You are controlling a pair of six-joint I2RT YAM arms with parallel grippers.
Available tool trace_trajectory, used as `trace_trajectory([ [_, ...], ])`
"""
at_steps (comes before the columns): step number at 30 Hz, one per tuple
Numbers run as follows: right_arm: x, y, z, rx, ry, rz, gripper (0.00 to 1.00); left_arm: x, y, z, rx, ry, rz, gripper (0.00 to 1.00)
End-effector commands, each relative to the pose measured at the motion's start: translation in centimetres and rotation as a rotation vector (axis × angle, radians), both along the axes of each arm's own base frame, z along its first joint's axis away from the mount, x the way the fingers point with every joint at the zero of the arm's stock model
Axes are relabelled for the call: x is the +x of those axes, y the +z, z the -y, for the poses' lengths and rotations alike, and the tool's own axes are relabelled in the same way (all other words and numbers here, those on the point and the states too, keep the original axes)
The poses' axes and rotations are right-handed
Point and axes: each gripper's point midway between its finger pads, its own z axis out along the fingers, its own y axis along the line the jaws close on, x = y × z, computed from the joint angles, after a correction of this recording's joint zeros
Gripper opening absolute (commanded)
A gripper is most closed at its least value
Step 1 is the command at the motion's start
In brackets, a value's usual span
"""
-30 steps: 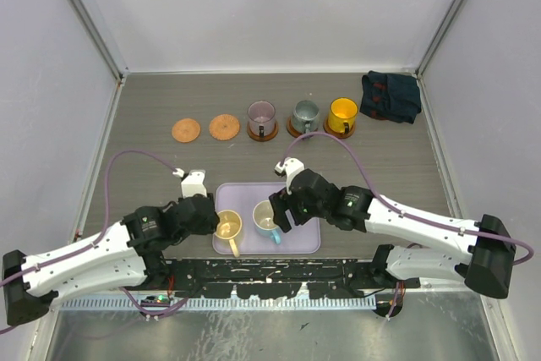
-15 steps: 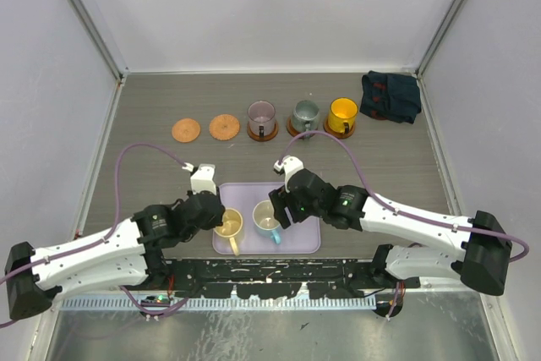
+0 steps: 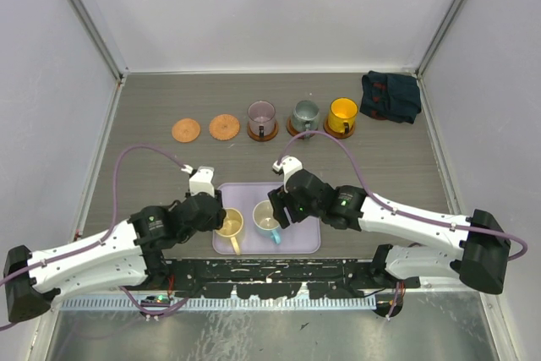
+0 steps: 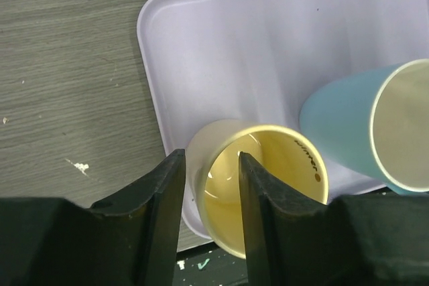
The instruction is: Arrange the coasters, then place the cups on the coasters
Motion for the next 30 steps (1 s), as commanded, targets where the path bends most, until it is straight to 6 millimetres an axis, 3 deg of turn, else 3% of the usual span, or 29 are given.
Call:
trace_trajectory([
  [1, 0.8, 2.2, -1.6, 0.080, -0.014, 0.038, 0.72, -0.5, 0.2, -0.8, -0.005, 0.013, -0.012, 0.37],
  [7, 0.8, 2.0, -1.8, 0.082, -0.012, 0.037, 0.72, 0.0, -0.4, -1.3, 0.018, 0.041, 0.011, 0.26],
  [18, 0.8, 1.7, -1.9, 0.073, -0.017, 0.034, 0.71, 1.9, -0.2, 0.1, 0.059, -0.007, 0.104, 0.15],
  [24, 0.8, 1.6, -2.2, 0.070, -0.014, 0.035, 0.70, 3.2, 0.9, 0.6, 0.075, -0.036, 0.198, 0.14],
  [30, 0.7, 1.5, -2.6, 0.067, -0.005, 0.034, 0.69, 4.7, 2.2, 1.5, 0.108, -0.084, 0.321, 0.21],
])
